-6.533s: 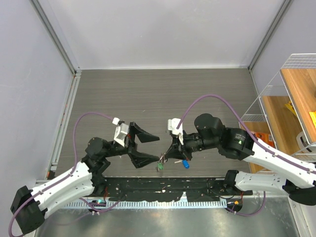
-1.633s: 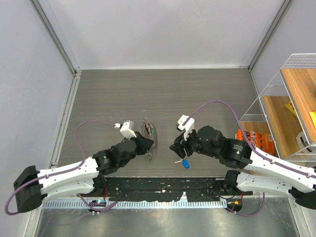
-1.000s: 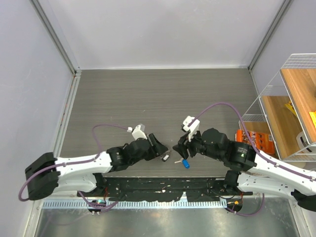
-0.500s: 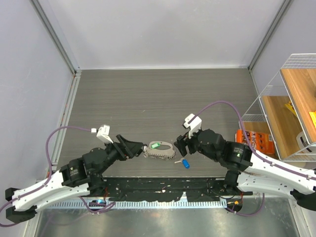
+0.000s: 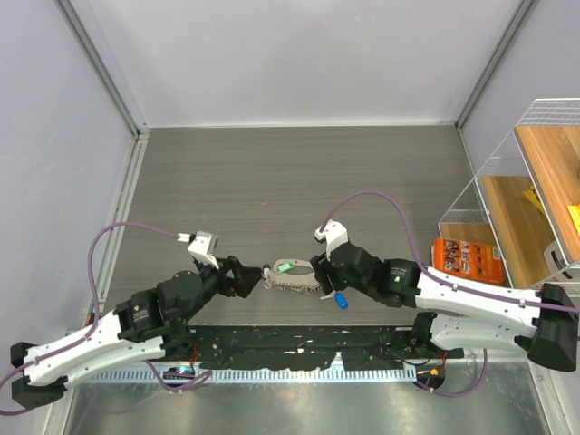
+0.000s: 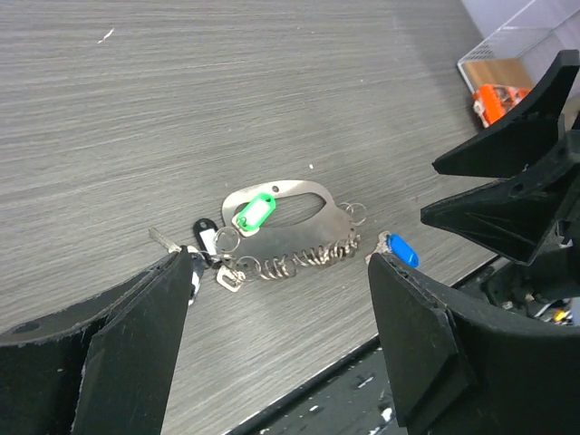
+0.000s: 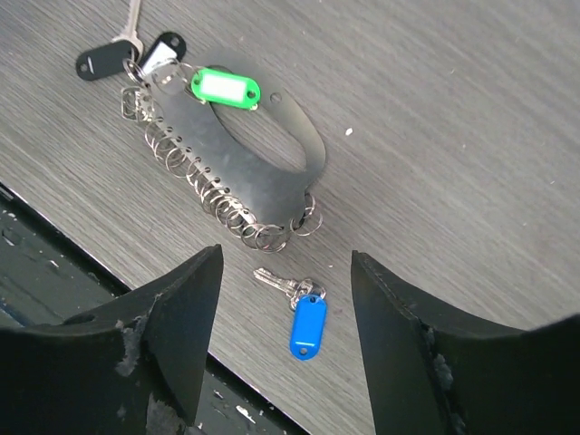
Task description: Put the keys on the keyring
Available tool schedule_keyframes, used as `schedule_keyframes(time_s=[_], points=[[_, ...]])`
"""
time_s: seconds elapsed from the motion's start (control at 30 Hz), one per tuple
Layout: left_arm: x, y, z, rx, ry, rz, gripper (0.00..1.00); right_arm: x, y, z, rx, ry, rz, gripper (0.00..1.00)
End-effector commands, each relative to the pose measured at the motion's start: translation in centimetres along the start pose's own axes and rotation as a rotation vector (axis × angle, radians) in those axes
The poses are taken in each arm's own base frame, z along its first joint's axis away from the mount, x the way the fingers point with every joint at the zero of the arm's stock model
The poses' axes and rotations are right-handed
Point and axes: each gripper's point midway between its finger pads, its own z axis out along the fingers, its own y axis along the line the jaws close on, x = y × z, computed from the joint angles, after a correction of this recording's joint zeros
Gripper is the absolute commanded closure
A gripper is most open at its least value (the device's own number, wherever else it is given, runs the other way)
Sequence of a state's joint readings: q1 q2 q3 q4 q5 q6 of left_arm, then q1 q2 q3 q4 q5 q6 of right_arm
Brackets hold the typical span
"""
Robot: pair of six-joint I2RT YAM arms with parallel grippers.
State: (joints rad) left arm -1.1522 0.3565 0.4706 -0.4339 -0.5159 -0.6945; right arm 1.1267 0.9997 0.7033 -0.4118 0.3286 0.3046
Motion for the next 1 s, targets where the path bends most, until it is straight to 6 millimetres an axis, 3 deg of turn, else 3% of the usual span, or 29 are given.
schedule_keyframes(time_s=[0.0,0.33,0.7,0.83,0.97], points=[[-0.8,-0.3,0.9,0.02,-0.052,0.137,0.14,-0.2,0.6,1.2,0.015,-0.016,0.101,0.37],[-0.6,-0.3,1.9,0.054,-0.11,0.248,0.05,3.3,1.4,3.5,0.021,0.077,0.205,0.47],[-0.5,0.9,2.0,0.051,-0.195,0.276,0.01,4.4,-0.5,5.1,0.136,0.082,0.327,0.62],[-0.1,1.3,2.1,0.049,-0.206,0.271,0.0,4.1,-0.1,5.2,0.105,0.077,0.329,0.64],[0.0,1.5,2.0,0.046,-0.207,0.271,0.01,5.0,0.4,5.3,0.067,0.104,0.314,0.64]])
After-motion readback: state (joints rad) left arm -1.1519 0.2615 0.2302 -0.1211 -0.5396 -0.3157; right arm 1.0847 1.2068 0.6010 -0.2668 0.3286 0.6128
